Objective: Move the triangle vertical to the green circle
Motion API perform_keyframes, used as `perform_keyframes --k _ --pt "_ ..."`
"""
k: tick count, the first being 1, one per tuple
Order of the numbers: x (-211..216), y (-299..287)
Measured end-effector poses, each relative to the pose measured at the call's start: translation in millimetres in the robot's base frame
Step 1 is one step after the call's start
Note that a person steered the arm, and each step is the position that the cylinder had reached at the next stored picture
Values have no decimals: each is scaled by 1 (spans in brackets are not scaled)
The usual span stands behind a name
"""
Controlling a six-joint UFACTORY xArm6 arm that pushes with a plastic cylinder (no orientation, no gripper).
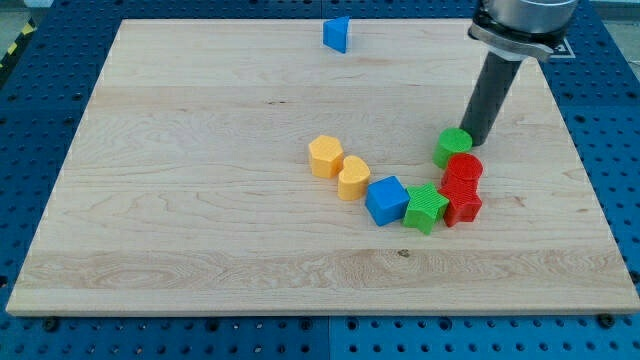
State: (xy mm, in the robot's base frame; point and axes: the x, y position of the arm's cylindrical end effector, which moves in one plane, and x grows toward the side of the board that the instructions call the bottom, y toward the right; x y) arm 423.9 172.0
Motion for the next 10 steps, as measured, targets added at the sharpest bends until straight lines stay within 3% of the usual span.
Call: perform_keyframes --k 2,3,5,6,9,10 --pt "-4 1" --pt "-22 48" --pt "-93 49" --pt "-101 49" --pt "-101 -67" --pt "-101 -75"
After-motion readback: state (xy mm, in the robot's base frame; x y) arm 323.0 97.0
